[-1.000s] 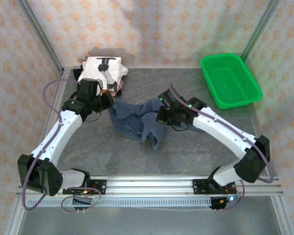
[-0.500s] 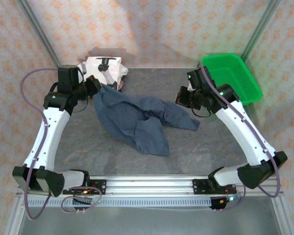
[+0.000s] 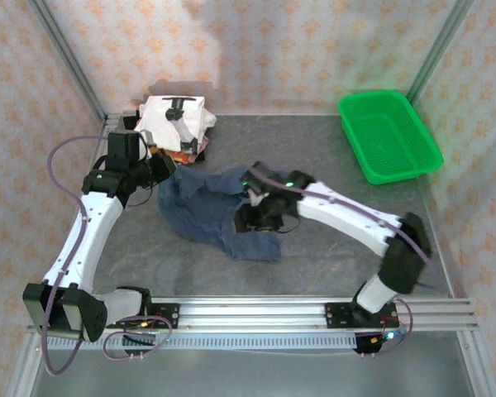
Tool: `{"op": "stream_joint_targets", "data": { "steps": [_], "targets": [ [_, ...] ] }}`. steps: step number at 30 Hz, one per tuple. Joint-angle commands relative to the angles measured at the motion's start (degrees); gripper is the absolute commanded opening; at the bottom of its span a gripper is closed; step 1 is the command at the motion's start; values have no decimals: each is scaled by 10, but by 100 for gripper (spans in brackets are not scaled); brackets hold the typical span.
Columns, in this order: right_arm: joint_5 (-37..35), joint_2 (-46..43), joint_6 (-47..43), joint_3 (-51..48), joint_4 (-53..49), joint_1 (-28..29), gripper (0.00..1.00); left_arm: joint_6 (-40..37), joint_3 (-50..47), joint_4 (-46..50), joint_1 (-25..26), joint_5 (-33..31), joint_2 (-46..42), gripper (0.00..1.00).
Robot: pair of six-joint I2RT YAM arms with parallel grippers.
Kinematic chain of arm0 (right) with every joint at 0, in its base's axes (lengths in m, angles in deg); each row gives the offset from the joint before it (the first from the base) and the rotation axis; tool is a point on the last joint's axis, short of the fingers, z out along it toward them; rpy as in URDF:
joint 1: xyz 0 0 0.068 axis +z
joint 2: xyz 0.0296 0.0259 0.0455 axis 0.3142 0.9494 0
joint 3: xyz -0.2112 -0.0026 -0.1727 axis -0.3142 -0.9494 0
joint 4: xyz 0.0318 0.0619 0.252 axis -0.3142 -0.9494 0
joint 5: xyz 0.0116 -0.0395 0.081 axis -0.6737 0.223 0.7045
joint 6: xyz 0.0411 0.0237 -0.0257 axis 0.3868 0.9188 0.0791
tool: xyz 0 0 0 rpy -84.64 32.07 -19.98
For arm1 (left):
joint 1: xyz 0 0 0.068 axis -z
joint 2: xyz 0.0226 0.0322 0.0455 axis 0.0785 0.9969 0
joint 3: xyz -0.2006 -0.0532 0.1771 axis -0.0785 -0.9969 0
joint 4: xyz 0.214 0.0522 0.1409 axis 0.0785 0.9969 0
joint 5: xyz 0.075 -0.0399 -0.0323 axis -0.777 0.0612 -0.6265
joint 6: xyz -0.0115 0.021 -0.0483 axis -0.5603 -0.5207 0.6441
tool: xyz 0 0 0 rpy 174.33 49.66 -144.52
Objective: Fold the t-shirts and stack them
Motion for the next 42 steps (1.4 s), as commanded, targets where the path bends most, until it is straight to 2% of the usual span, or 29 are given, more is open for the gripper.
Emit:
{"op": "stream_joint_targets", "data": {
  "steps": [1, 7, 14, 15, 18, 20, 21, 25, 30, 34, 38, 42],
  "targets": [
    [-72, 63, -36, 50, -14, 38, 58, -21, -16, 8, -7, -9, -19, 0],
    [-129, 142, -32, 74, -5, 63, 56, -19, -55, 8, -21, -12, -28, 0],
    [-189, 191, -20, 62, 20, 63, 47, -26, -62, 18, -31, -12, -31, 0],
    [-202, 199, -17, 61, 25, 63, 43, -26, -63, 18, -32, -11, -31, 0],
    [-229, 208, -11, 58, 41, 59, 16, -25, -59, 22, -33, -9, -31, 0],
    [-241, 197, -2, 54, 45, 48, 3, -27, -52, 27, -35, -9, -31, 0],
    [-247, 183, 3, 44, 51, 40, 0, -27, -47, 31, -37, -8, -31, 0],
    [-254, 93, 7, 12, 74, 7, 0, -24, -20, 36, -42, 0, -28, 0],
    [-260, -33, -23, 23, 64, -30, 0, -22, 35, 49, -48, 3, -17, 0],
    [-206, -105, -21, 2, 53, -69, 0, -20, 66, 52, -53, 7, -8, 0],
    [-189, -187, 31, -83, 60, -83, 0, -20, 69, 52, -62, 5, -4, 0],
    [-212, -304, 110, -178, 64, -106, 0, -21, 75, 52, -73, 7, -2, 0]
  ]
}}
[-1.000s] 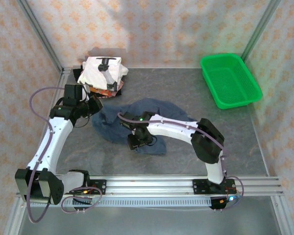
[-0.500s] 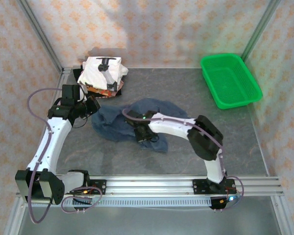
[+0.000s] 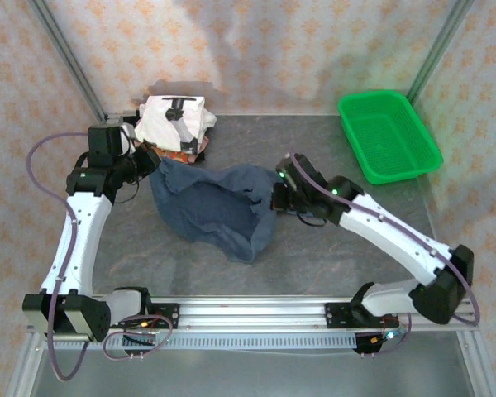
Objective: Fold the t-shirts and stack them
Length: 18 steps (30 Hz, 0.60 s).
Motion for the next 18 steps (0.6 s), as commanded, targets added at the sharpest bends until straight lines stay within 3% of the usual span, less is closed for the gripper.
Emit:
{"op": "stream_joint_targets", "data": {
  "steps": [1, 8, 14, 18],
  "targets": [
    [-18, -95, 86, -68, -15, -25, 0, -10, 22, 7, -12, 7, 7, 0],
    [-49, -299, 204, -177, -36, -109, 0, 22, 101, -22, -25, 22, 55, 0],
    [65, -285, 291, -279, -49, -112, 0, 36, 163, -40, -25, 43, 97, 0],
    [110, -234, 288, -320, -63, -112, 0, 32, 163, -43, -25, 48, 102, 0]
  ]
}}
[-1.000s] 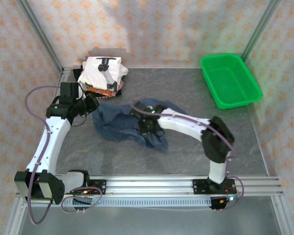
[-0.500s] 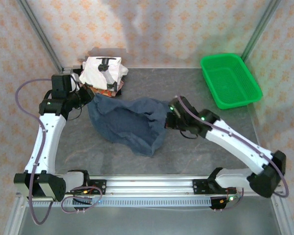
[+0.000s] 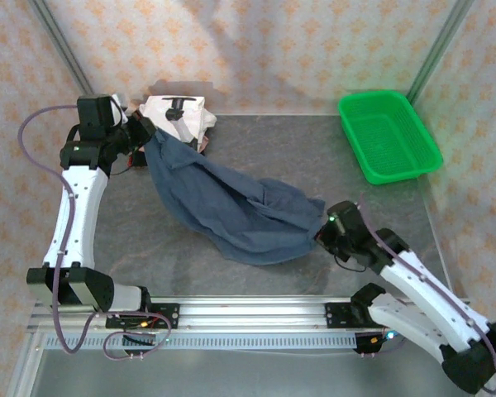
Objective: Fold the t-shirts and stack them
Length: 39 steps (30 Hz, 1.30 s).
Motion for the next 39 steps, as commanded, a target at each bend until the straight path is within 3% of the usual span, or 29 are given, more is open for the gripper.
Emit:
{"op": "stream_joint_targets", "data": {
  "steps": [1, 4, 8, 10, 12, 18, 23, 32, 39],
  "targets": [
    [58, 39, 19, -17, -30, -1, 0, 2, 13, -20, -6, 15, 2, 0],
    [69, 95, -11, -5, -30, -2, 2, -2, 10, -21, -5, 25, 3, 0],
    [10, 144, -73, 82, -66, -1, 50, -10, -1, -26, -1, 41, -5, 0],
    [-46, 157, -109, 144, -75, -4, 64, -14, -11, -30, 4, 50, -11, 0],
    [-78, 189, -156, 208, -73, -24, 70, -14, -23, -32, 10, 53, -19, 0],
    [11, 407, -272, 353, -37, -84, 69, -17, -41, -25, 15, 53, -40, 0],
    [4, 555, -305, 431, -58, -95, 61, -17, -50, -19, 15, 50, -53, 0],
    [-22, 640, -276, 443, -10, -118, 44, -16, -61, -13, 15, 42, -64, 0],
    [-23, 662, -258, 453, 15, -126, 41, -18, -62, -7, 15, 38, -67, 0]
  ]
}}
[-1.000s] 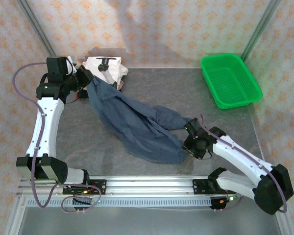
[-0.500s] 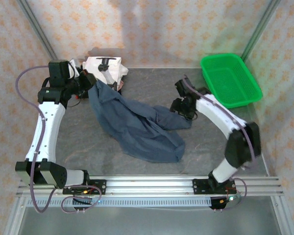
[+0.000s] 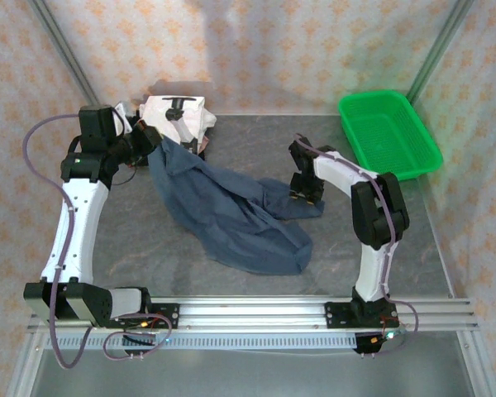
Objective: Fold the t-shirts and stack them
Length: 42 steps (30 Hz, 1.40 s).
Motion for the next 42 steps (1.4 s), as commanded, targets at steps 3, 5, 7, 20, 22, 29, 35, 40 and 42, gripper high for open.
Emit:
{"op": "stream_joint_targets", "data": {
  "steps": [3, 5, 7, 20, 22, 29, 35, 40, 42],
  "targets": [
    [-3, -4, 16, 10, 18, -3, 42, -15, -6, 7, 1, -4, -17, 0],
    [-3, -15, 21, 5, 21, -4, 44, -15, -8, 7, 1, -5, -18, 0],
    [6, -21, 24, 7, 23, -6, 46, -15, -11, 4, 2, -4, -17, 0],
    [11, 10, 18, 6, -14, -6, 17, -16, -25, 10, 0, -17, -23, 0],
    [6, 0, 19, -1, -15, -7, 6, -16, -25, 9, 0, -20, -21, 0],
    [-6, -85, 24, -21, -4, -9, 0, -32, -18, 13, -6, -35, -11, 0],
    [-28, -183, 19, -22, -30, -11, 0, -45, 13, 17, -14, -43, 18, 0],
    [-54, -260, 19, -24, -53, -13, 0, -60, 71, 17, -15, -40, 75, 0],
    [-63, -288, 15, -17, -66, -15, 0, -65, 104, 18, -12, -38, 109, 0]
  ]
}}
